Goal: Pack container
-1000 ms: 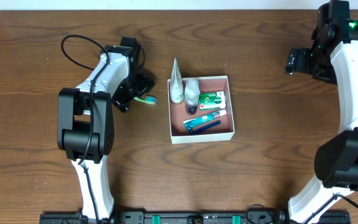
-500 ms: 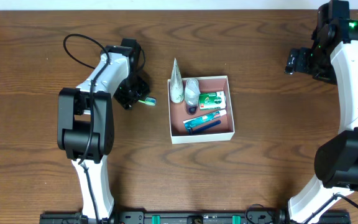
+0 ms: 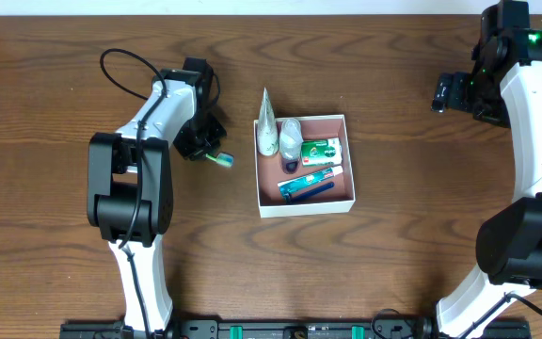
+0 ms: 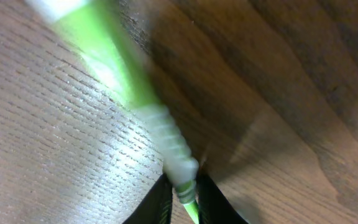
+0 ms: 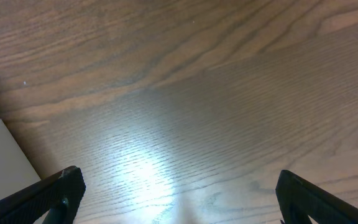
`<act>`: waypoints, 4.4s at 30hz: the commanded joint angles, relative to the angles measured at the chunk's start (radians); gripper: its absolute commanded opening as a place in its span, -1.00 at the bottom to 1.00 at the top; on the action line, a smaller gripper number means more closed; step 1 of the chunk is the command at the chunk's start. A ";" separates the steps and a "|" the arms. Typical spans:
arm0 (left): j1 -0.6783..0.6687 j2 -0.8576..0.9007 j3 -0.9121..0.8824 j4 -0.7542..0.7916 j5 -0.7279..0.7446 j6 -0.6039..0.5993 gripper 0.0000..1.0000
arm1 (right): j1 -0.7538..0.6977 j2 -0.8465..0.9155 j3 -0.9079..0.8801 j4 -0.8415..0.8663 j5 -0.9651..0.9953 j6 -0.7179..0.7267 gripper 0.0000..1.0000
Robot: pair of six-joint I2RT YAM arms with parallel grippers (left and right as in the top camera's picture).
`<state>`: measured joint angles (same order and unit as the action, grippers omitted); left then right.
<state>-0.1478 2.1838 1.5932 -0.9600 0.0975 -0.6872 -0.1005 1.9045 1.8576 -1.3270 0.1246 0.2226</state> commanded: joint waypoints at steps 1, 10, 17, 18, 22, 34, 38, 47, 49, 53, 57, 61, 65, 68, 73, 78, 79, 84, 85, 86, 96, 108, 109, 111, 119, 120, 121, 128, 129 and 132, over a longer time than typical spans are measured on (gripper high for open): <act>0.000 0.021 -0.002 0.000 -0.018 0.027 -0.76 | 0.003 -0.018 0.012 -0.001 0.006 -0.011 0.98; 0.000 -0.021 0.073 -0.034 0.026 0.131 -0.77 | 0.003 -0.018 0.012 -0.001 0.006 -0.011 0.99; 0.000 -0.146 0.106 -0.046 0.023 0.224 -0.77 | 0.003 -0.018 0.012 -0.002 0.006 -0.011 0.99; 0.000 -0.169 0.106 -0.045 0.021 0.241 -0.77 | 0.003 -0.018 0.012 -0.001 0.006 -0.011 0.99; 0.000 -0.275 0.106 -0.044 0.021 0.310 -0.78 | 0.003 -0.018 0.012 -0.002 0.006 -0.011 0.98; -0.008 -0.559 0.106 -0.048 0.023 0.381 -0.79 | 0.003 -0.018 0.012 -0.001 0.006 -0.011 0.98; -0.058 -0.637 0.106 -0.052 0.023 0.443 -0.78 | 0.003 -0.018 0.012 -0.002 0.006 -0.011 0.99; -0.314 -0.780 0.106 -0.103 0.023 0.687 -0.79 | 0.003 -0.018 0.012 -0.001 0.006 -0.011 0.98; -0.378 -0.797 0.106 -0.135 0.023 0.727 -0.78 | 0.003 -0.018 0.012 -0.001 0.006 -0.011 0.98; -0.459 -0.805 0.106 -0.212 0.074 0.793 -0.79 | 0.003 -0.018 0.012 -0.001 0.006 -0.011 0.98; -0.491 -0.798 0.106 -0.271 0.222 0.887 -0.78 | 0.003 -0.018 0.012 -0.001 0.006 -0.011 0.99; -0.492 -0.785 0.104 -0.291 0.353 0.979 -0.79 | 0.003 -0.018 0.012 -0.001 0.006 -0.011 0.98; -0.492 -0.752 0.101 -0.293 0.438 1.053 -0.79 | 0.003 -0.018 0.012 -0.001 0.006 -0.011 0.99; -0.492 -0.712 0.095 -0.293 0.453 1.099 -0.79 | 0.003 -0.018 0.012 -0.001 0.006 -0.011 0.99; -0.492 -0.608 0.095 -0.280 0.452 1.143 -0.78 | 0.003 -0.018 0.012 -0.001 0.006 -0.011 0.99; -0.492 -0.499 0.095 -0.246 0.418 1.174 -0.79 | 0.003 -0.018 0.012 0.000 0.006 -0.011 0.98; -0.492 -0.480 0.095 -0.239 0.398 1.174 -0.78 | 0.003 -0.018 0.012 -0.001 0.006 -0.011 0.99; -0.488 -0.410 0.095 -0.216 0.312 1.174 -0.79 | 0.003 -0.018 0.012 -0.001 0.006 -0.011 0.99; -0.486 -0.404 0.095 -0.216 0.301 1.174 -0.78 | 0.003 -0.018 0.012 -0.001 0.006 -0.011 0.98; -0.485 -0.399 0.095 -0.216 0.294 1.174 -0.79 | 0.003 -0.018 0.012 -0.001 0.006 -0.011 0.98; -0.455 -0.397 0.095 -0.217 0.211 1.173 -0.13 | 0.003 -0.018 0.012 -0.001 0.006 -0.011 0.99; -0.452 -0.408 0.096 -0.217 0.200 1.090 0.51 | 0.003 -0.018 0.012 -0.001 0.006 -0.011 0.99; -0.452 -0.415 0.096 -0.217 0.196 1.068 0.54 | 0.003 -0.018 0.012 -0.001 0.006 -0.011 0.99; -0.452 -0.437 0.096 -0.217 0.196 1.035 0.54 | 0.003 -0.018 0.012 -0.001 0.006 -0.011 0.99; -0.509 -0.614 0.098 -0.219 0.163 0.972 0.57 | 0.003 -0.018 0.012 -0.001 0.006 -0.011 0.99; -0.521 -0.647 0.101 -0.217 0.124 0.940 0.56 | 0.003 -0.018 0.012 -0.001 0.006 -0.011 0.99; -0.531 -0.675 0.102 -0.216 0.083 0.903 0.57 | 0.002 -0.018 0.012 -0.001 0.006 -0.011 0.99; -0.538 -0.911 0.103 -0.212 -0.296 0.571 0.96 | 0.003 -0.018 0.012 -0.001 0.006 -0.011 0.99; -0.535 -0.946 0.103 -0.214 -0.373 0.494 0.96 | 0.003 -0.018 0.012 -0.001 0.006 -0.011 0.99; -0.519 -1.032 0.103 -0.221 -0.519 0.370 0.96 | 0.003 -0.018 0.012 -0.001 0.006 -0.011 0.99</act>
<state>-0.6819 1.2182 1.6829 -1.1732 -0.1684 -0.1009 -0.1005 1.9045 1.8576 -1.3270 0.1246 0.2226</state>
